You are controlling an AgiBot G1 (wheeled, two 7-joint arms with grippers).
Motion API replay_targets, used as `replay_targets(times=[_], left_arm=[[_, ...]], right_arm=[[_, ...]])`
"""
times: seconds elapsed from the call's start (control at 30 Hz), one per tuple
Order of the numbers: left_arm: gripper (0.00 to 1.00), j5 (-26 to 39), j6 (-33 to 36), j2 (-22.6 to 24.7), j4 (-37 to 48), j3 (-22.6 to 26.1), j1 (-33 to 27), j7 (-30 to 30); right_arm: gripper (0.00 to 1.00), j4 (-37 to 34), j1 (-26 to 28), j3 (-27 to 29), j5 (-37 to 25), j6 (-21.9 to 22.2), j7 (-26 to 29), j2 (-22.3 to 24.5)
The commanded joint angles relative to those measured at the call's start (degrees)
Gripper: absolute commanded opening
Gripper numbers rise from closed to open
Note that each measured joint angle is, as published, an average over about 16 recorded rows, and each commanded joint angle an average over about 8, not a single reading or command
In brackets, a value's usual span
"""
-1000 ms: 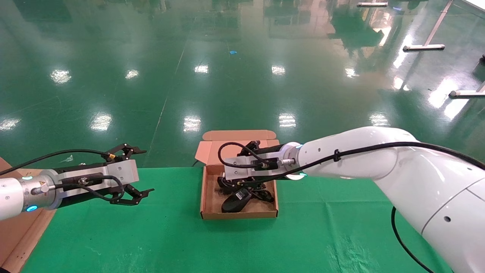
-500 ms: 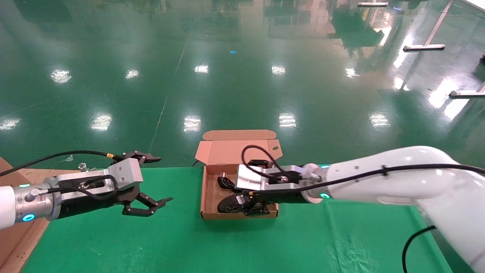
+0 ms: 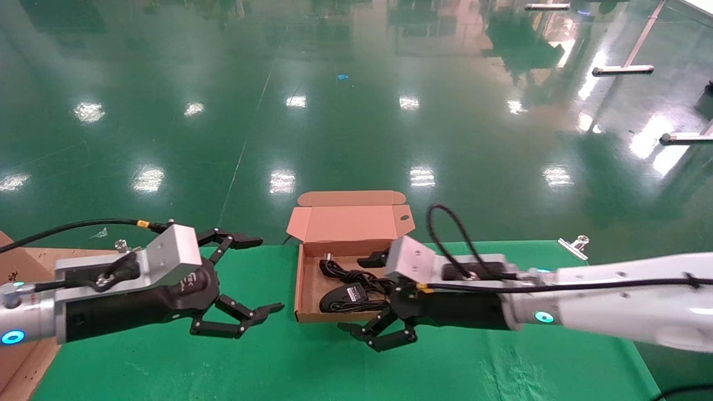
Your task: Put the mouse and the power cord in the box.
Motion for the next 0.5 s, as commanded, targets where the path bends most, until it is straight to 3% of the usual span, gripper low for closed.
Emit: replay_targets(times=[0.03, 0.5], left_arm=[[1.00, -1.0, 1.6, -0.2, -0.6, -1.5, 0.8, -0.9], [1.00, -7.8, 12.7, -1.5, -5.1, -11.7, 6.0, -7.2]], right_arm=[[1.00, 1.2, -1.2, 1.7, 1.7, -1.5, 0.5, 1.5], [1.00, 10.0, -9.6, 13.8, 14.0, -11.8, 4.4, 11.7]])
